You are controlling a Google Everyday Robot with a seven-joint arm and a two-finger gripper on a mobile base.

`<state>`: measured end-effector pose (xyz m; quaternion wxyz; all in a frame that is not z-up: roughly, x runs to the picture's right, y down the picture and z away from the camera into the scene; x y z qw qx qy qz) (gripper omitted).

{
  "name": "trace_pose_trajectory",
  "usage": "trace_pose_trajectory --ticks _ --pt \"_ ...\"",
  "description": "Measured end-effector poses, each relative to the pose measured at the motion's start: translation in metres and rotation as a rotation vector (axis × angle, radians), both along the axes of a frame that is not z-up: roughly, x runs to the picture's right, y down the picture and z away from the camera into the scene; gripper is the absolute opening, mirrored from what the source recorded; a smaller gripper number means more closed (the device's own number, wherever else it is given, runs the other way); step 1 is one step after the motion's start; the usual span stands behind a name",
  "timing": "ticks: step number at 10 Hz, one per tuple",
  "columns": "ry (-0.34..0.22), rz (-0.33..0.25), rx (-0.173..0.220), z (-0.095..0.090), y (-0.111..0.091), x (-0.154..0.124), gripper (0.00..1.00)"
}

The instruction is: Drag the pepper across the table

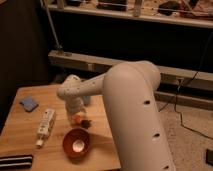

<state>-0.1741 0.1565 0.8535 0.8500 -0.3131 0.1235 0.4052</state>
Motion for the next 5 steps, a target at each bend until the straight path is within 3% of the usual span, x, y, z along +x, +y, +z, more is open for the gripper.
trace_pose_trajectory --ticks 5 --pt "0.009 -0.004 -0.019 0.0103 0.0063 0.0003 0.65"
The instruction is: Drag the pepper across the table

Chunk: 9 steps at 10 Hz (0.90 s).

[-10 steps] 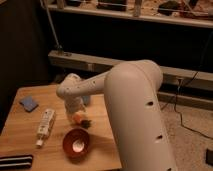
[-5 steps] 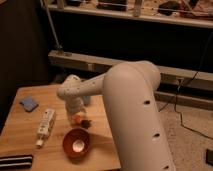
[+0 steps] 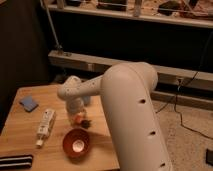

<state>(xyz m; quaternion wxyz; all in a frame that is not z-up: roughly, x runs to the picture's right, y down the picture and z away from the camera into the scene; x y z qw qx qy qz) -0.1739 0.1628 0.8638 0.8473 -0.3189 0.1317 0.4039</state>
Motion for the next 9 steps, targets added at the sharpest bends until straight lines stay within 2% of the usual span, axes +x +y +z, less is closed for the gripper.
trace_pose_trajectory --ticks 8,9 --pt "0.019 0.006 -0.013 0.0046 -0.0025 -0.0012 0.64" --pt "0.025 0.007 -0.016 0.0054 -0.0019 -0.0007 0.57"
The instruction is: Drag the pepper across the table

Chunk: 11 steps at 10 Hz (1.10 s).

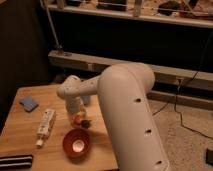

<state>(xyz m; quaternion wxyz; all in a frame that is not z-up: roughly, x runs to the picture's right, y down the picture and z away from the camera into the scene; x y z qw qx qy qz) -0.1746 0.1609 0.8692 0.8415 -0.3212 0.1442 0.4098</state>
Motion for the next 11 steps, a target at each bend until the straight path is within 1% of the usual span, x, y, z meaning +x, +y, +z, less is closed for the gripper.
trace_pose_trajectory --ticks 1,2,8,11 --pt "0.005 0.001 -0.003 0.001 0.0 0.001 0.48" --pt "0.008 0.003 -0.004 0.001 0.0 0.001 0.45" --pt "0.028 0.011 -0.016 0.005 0.0 0.003 0.44" --pt "0.059 0.013 -0.025 0.009 0.001 0.014 0.44"
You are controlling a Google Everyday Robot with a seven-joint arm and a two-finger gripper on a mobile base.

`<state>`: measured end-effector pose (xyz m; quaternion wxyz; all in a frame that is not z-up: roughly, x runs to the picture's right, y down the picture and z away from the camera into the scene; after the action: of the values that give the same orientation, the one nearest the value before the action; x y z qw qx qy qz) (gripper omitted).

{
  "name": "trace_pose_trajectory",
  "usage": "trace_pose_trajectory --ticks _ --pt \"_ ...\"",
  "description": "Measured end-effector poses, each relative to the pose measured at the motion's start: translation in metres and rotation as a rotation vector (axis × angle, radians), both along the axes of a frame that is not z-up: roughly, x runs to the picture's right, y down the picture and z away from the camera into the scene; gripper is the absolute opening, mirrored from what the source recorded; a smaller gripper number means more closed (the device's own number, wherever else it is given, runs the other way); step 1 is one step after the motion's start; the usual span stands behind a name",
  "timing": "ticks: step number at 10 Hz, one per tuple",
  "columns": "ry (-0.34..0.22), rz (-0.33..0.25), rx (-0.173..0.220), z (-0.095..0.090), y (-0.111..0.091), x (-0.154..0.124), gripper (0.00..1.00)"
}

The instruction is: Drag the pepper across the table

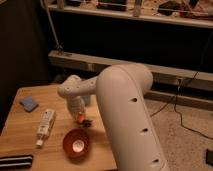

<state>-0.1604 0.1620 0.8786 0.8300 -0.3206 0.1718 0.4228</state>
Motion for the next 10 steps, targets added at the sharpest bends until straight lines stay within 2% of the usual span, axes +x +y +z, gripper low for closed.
trace_pose_trajectory --ticks 10 --pt "0.115 0.027 -0.006 0.011 -0.006 0.046 0.44"
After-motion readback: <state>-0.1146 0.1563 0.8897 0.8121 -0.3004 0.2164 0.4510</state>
